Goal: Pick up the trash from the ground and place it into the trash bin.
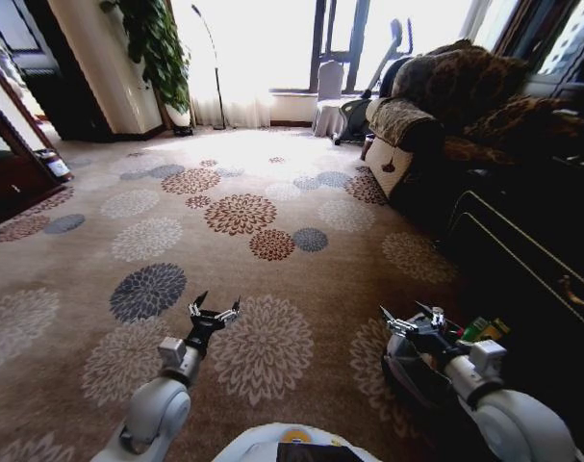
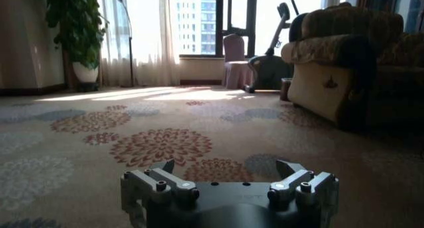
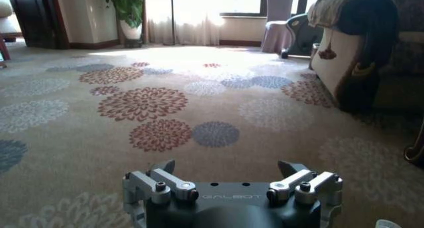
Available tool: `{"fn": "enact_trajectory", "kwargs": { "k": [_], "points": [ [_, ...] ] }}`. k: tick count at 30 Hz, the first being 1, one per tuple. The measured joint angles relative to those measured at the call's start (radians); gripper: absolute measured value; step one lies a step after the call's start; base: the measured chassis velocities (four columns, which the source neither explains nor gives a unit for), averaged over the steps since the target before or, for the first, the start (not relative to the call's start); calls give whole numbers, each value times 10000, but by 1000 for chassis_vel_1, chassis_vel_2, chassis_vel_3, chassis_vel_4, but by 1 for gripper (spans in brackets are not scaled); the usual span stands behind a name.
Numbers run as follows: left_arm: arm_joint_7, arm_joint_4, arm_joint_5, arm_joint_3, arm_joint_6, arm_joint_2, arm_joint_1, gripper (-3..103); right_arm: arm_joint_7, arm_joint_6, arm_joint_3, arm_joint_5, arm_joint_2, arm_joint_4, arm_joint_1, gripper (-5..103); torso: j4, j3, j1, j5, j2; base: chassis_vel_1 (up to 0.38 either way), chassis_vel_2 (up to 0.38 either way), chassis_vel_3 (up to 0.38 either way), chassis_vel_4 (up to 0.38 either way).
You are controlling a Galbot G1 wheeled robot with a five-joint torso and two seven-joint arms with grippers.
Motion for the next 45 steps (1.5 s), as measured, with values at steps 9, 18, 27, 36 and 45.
{"fn": "enact_trajectory", "kwargs": {
  "k": [9,18,27,36,45],
  "points": [
    [-51,82,-110,-93,82,488,-287,100,0,185,268,14,-11,71,-485,100,0,0,1,-1,-2,84,-90,-84,80],
    [-8,450,-200,-129,-13,646,-352,100,1,178,114,-84,270,402,-602,100,2,-1,0,-5,-2,202,-182,-200,212],
    [-35,831,-89,62,-513,809,-564,100,-1,485,-22,-472,616,455,-776,100,5,-1,0,-1,-2,201,-106,-113,199],
    [-69,756,-69,213,-565,824,-622,100,-1,669,88,-296,838,513,-890,100,-1,2,1,1,-2,56,-37,-35,51],
    [31,700,130,347,-431,828,-593,100,-1,606,221,-604,980,789,-1043,100,2,1,0,-1,-1,0,0,0,0]
  ]
}}
